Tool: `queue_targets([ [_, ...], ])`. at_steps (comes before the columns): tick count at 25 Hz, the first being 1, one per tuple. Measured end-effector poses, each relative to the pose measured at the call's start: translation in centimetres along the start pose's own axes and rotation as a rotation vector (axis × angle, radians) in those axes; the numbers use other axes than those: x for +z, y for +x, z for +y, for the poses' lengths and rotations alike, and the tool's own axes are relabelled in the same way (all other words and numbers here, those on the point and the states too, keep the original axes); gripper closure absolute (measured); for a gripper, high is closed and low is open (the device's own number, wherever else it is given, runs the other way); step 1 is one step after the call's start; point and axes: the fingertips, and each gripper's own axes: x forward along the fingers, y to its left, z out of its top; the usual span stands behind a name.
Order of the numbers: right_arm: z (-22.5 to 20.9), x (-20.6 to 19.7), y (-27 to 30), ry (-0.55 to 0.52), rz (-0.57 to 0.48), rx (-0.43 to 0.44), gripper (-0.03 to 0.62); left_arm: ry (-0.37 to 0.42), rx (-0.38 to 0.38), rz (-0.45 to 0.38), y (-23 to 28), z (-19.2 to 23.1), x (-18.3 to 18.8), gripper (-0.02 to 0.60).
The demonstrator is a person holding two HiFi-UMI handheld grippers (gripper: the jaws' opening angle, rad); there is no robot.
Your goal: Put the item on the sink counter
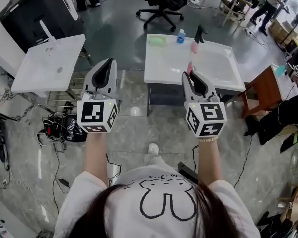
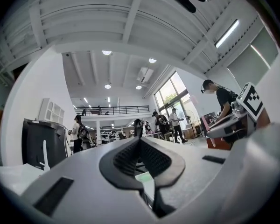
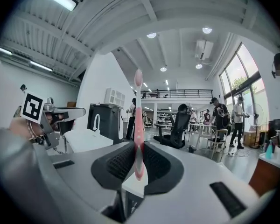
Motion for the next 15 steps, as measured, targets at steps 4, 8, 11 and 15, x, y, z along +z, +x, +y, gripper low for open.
queue_targets([
  [4,-2.7,0.3,4.3,0.006,0.0,0.019,0.522,0.007,0.022,0.004,4.5,1.0,-0.5,0.571],
  [8,-4.8,0.1,8.1,0.013,0.005,0.041,0.522,0.014,0.038,0.006,8.3,1.8,-1.2,0.571],
  [11,-5.9,0.0,10.6,0.016,0.008,0.06,0.522,0.018,0.054,0.013,10.4,2.4,-1.9,0.571],
  [15,-6.2,-0.3,13.2,0.018,0.02,0.079,0.522,0.014,0.069,0.021,12.2,3.6,-2.8,0.571],
])
